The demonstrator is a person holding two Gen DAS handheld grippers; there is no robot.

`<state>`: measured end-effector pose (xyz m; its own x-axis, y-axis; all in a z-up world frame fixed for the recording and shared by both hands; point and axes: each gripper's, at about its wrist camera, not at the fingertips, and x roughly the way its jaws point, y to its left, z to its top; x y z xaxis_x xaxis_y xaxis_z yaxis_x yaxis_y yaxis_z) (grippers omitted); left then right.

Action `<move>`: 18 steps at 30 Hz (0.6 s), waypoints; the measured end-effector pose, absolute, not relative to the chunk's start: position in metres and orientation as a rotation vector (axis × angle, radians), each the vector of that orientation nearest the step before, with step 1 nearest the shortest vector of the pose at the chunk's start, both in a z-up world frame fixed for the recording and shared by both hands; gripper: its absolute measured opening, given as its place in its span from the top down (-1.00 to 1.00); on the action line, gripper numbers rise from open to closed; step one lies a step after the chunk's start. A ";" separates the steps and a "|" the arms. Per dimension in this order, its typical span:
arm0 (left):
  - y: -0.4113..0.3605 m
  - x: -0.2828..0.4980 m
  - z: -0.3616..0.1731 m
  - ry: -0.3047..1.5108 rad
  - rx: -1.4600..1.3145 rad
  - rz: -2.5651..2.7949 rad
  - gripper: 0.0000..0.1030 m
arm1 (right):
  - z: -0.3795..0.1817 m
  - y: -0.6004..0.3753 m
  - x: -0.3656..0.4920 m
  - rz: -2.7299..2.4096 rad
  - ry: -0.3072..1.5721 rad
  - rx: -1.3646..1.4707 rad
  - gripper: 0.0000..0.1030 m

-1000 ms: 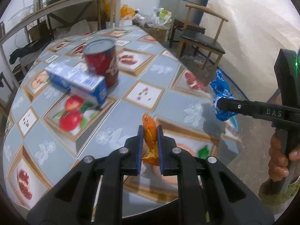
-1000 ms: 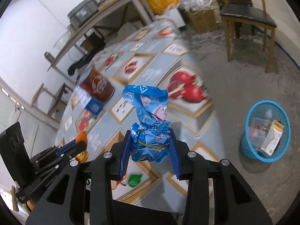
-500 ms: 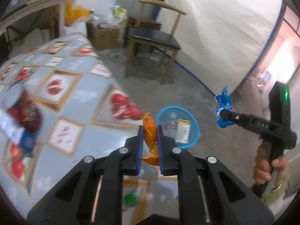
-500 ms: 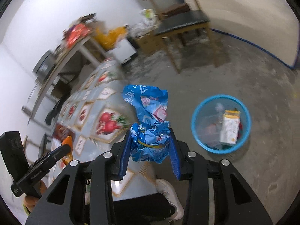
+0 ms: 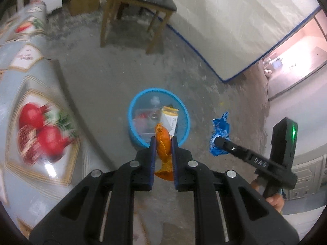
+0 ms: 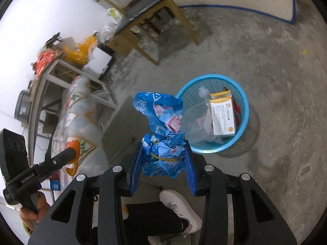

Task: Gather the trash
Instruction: 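Carry the peel and bag over the wastebasket and open both tools, then move both tools back over the table toward the remaining items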

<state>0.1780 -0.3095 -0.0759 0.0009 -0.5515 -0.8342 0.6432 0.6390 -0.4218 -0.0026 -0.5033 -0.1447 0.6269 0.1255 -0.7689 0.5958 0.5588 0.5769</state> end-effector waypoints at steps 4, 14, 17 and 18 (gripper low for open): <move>-0.355 0.190 -0.088 1.272 0.137 -0.944 0.75 | -0.160 -0.528 0.012 -0.354 0.880 0.978 0.27; -0.406 0.208 -0.091 1.224 0.094 -0.937 0.08 | -0.203 -0.575 0.049 -0.471 0.902 0.961 -0.15; -0.394 0.205 -0.086 1.198 0.105 -0.929 0.04 | -0.211 -0.571 0.043 -0.479 0.918 0.967 -0.16; -0.387 0.204 -0.083 1.186 0.109 -0.924 0.04 | -0.212 -0.569 0.040 -0.478 0.921 0.969 -0.16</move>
